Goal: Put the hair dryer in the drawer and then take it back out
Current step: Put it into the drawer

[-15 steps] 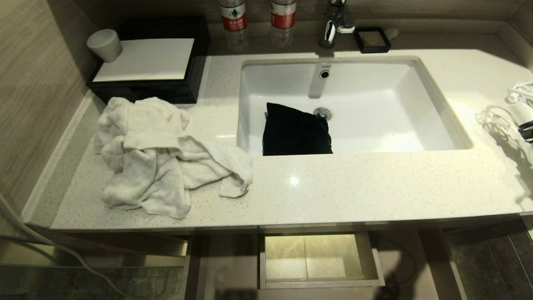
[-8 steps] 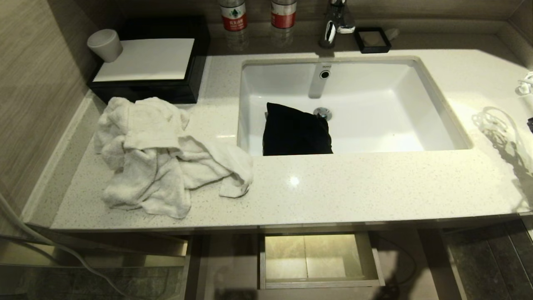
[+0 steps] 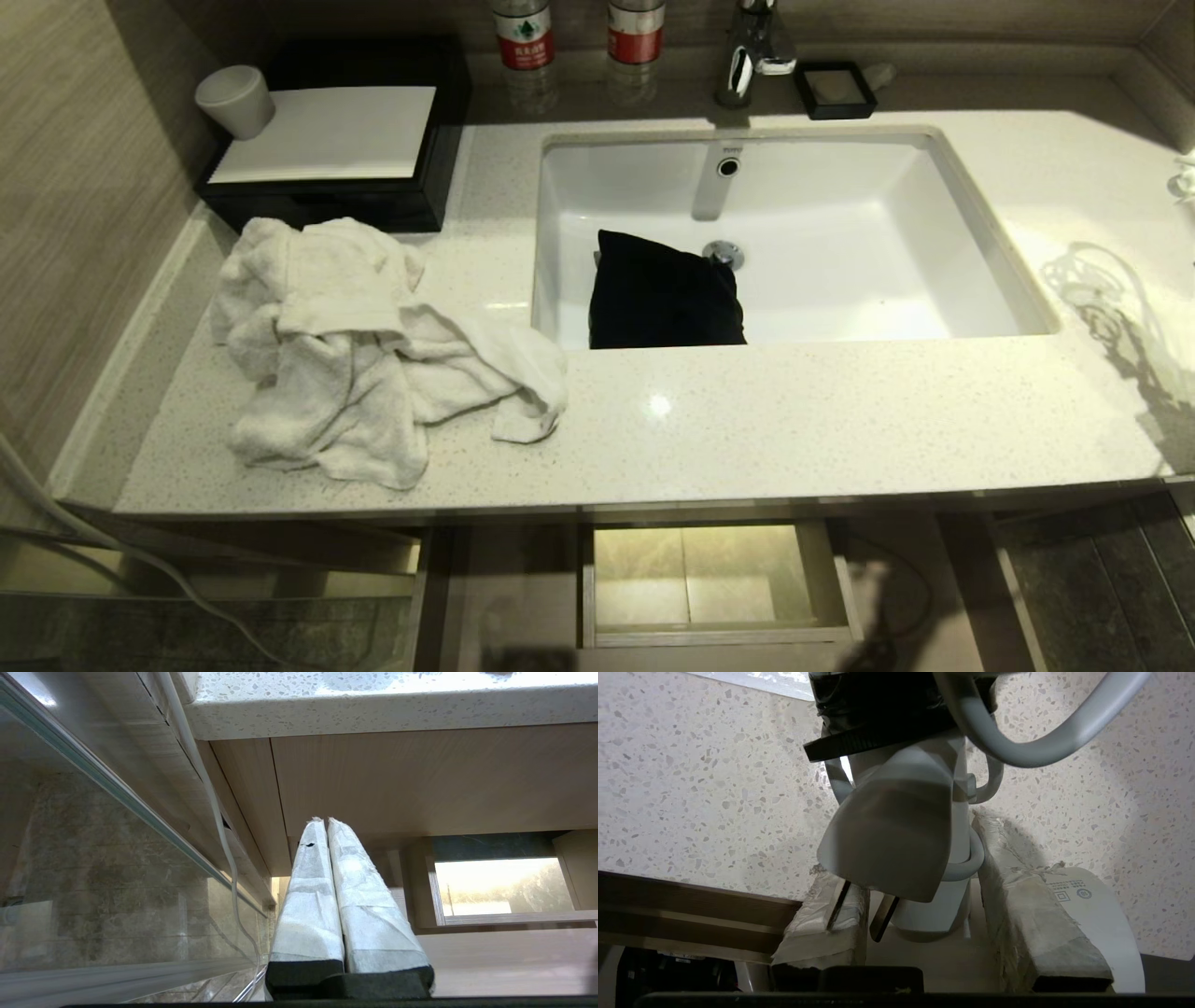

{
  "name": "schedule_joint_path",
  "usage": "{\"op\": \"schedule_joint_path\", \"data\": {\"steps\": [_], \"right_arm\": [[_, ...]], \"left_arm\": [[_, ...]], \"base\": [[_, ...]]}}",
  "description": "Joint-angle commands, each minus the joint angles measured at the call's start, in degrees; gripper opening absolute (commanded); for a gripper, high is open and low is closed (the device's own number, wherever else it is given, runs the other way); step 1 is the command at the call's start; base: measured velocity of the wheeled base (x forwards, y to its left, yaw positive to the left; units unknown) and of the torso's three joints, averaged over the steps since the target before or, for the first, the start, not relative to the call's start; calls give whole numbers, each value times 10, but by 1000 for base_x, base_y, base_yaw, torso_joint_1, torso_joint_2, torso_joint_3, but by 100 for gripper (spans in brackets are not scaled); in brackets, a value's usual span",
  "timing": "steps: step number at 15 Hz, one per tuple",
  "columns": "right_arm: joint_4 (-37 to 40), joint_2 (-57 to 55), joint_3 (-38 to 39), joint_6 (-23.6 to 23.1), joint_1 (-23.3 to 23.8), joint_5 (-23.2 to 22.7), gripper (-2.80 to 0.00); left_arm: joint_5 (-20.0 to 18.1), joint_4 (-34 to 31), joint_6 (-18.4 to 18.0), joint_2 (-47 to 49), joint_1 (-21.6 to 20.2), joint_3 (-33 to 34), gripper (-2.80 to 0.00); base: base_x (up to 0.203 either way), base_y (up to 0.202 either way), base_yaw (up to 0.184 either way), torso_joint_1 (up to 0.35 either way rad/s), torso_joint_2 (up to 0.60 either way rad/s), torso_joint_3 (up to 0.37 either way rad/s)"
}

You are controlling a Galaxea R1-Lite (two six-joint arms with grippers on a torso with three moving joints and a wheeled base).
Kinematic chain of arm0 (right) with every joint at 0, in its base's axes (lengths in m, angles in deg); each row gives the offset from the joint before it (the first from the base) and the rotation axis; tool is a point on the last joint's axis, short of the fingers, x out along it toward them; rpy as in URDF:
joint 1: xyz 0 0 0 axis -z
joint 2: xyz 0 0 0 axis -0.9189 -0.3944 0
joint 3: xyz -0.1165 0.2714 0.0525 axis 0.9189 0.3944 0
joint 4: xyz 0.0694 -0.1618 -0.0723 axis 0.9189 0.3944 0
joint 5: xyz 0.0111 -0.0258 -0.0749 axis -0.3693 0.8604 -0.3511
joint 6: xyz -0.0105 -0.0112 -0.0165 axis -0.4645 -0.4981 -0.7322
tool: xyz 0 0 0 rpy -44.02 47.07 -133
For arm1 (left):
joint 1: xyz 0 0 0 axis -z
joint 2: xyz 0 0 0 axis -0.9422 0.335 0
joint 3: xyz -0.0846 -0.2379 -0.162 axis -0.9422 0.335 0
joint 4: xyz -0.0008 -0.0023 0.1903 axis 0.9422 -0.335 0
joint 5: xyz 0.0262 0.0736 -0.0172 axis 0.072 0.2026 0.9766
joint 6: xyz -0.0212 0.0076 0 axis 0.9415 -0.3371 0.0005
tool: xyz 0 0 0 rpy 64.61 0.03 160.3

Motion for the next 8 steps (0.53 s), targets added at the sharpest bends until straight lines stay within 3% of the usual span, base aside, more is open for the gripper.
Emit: {"op": "schedule_joint_path", "data": {"steps": [1,8], "right_arm": [[1,25,12,-6,-4,-2,-280],[8,31,19,-18,-8,-1,-280]], "left_arm": [[0,0,0,0,0,1,-280],[0,0,0,0,0,1,-280]], "base": [[0,0,0,0,0,0],[0,0,0,0,0,0]]}}
